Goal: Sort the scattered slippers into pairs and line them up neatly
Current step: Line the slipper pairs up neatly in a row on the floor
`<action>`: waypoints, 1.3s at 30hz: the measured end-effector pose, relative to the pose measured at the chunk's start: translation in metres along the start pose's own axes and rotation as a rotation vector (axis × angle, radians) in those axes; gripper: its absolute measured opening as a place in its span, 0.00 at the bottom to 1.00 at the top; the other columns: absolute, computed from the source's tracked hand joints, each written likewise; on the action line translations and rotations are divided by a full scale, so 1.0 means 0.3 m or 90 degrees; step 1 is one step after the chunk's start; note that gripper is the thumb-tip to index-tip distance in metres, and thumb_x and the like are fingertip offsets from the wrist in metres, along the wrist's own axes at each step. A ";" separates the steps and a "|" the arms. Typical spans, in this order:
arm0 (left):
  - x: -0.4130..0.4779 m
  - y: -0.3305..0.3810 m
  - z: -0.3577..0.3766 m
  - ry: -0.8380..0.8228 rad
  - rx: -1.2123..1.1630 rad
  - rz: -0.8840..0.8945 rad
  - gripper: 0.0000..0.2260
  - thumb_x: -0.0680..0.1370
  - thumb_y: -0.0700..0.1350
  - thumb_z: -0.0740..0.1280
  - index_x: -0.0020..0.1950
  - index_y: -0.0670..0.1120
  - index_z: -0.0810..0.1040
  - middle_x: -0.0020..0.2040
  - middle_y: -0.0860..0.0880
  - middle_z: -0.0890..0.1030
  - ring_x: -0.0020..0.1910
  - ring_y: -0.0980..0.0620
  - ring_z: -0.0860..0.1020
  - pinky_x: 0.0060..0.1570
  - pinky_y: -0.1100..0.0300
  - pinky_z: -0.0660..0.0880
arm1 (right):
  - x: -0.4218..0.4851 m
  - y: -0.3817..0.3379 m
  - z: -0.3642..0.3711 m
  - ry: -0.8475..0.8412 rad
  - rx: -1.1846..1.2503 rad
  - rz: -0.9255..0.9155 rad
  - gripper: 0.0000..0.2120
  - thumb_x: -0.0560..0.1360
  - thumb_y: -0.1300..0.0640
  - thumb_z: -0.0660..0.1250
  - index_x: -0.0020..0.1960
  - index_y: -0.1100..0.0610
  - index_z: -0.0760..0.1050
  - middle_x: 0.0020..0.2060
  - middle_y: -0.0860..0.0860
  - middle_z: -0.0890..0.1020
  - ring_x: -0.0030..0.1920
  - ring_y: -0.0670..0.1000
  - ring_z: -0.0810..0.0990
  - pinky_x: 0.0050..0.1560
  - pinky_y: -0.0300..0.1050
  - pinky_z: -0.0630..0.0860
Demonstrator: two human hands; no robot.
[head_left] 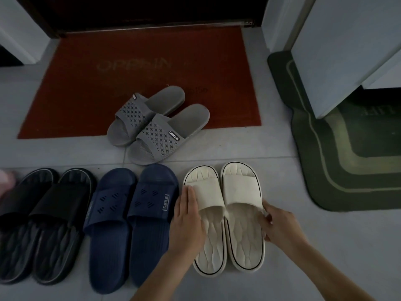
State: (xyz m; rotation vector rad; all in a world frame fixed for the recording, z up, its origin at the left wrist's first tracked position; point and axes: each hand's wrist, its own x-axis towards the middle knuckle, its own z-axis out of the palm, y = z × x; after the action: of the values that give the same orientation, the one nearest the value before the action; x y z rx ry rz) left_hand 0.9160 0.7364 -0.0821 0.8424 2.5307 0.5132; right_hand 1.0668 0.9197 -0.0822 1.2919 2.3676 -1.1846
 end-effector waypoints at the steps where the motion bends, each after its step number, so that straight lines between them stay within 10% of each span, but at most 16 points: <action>1: 0.004 0.003 -0.002 -0.001 -0.002 -0.002 0.36 0.78 0.45 0.58 0.76 0.46 0.35 0.78 0.50 0.40 0.77 0.48 0.45 0.72 0.59 0.47 | -0.001 0.000 0.000 0.002 0.004 -0.002 0.11 0.75 0.54 0.62 0.56 0.45 0.74 0.31 0.46 0.79 0.27 0.46 0.81 0.35 0.49 0.82; 10: 0.016 0.047 -0.028 0.001 -0.026 -0.034 0.35 0.78 0.49 0.59 0.77 0.46 0.41 0.79 0.50 0.43 0.77 0.49 0.46 0.74 0.55 0.49 | -0.009 -0.008 -0.028 -0.019 -0.036 -0.001 0.10 0.75 0.49 0.63 0.56 0.46 0.73 0.31 0.45 0.78 0.30 0.45 0.80 0.35 0.43 0.80; 18: 0.147 0.074 -0.127 0.002 -0.055 0.112 0.39 0.72 0.73 0.46 0.77 0.53 0.44 0.78 0.56 0.45 0.75 0.60 0.41 0.71 0.54 0.44 | 0.158 -0.229 -0.236 0.021 -0.204 -0.132 0.43 0.62 0.28 0.63 0.71 0.49 0.65 0.53 0.49 0.70 0.49 0.51 0.76 0.53 0.46 0.74; 30: 0.662 -0.219 -0.546 0.079 -0.075 -0.218 0.27 0.77 0.47 0.64 0.72 0.41 0.58 0.71 0.39 0.61 0.70 0.38 0.59 0.67 0.47 0.62 | 0.571 -0.982 -0.021 -0.095 -0.394 -0.294 0.17 0.78 0.59 0.59 0.67 0.57 0.68 0.63 0.57 0.74 0.59 0.58 0.75 0.57 0.54 0.74; 36: 0.651 -0.356 -0.477 0.083 -0.158 -0.277 0.17 0.77 0.41 0.60 0.66 0.39 0.68 0.67 0.39 0.68 0.66 0.39 0.65 0.63 0.50 0.66 | 0.696 -1.038 0.114 -0.123 -0.385 -0.270 0.28 0.78 0.66 0.54 0.75 0.48 0.57 0.76 0.54 0.57 0.68 0.60 0.68 0.61 0.58 0.72; 39: 0.656 -0.363 -0.461 0.082 -0.200 -0.262 0.15 0.77 0.41 0.58 0.63 0.41 0.70 0.62 0.38 0.70 0.61 0.39 0.68 0.60 0.49 0.70 | 0.733 -1.039 0.126 -0.135 -0.363 -0.309 0.23 0.77 0.65 0.56 0.69 0.48 0.68 0.67 0.54 0.67 0.61 0.60 0.72 0.59 0.58 0.73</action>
State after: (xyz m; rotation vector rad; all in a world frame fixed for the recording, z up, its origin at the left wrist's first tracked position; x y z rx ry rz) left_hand 0.6528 0.7501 -0.0698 0.1734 2.5441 0.8138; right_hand 0.6855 0.9355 -0.0454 0.4096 2.6406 -0.6045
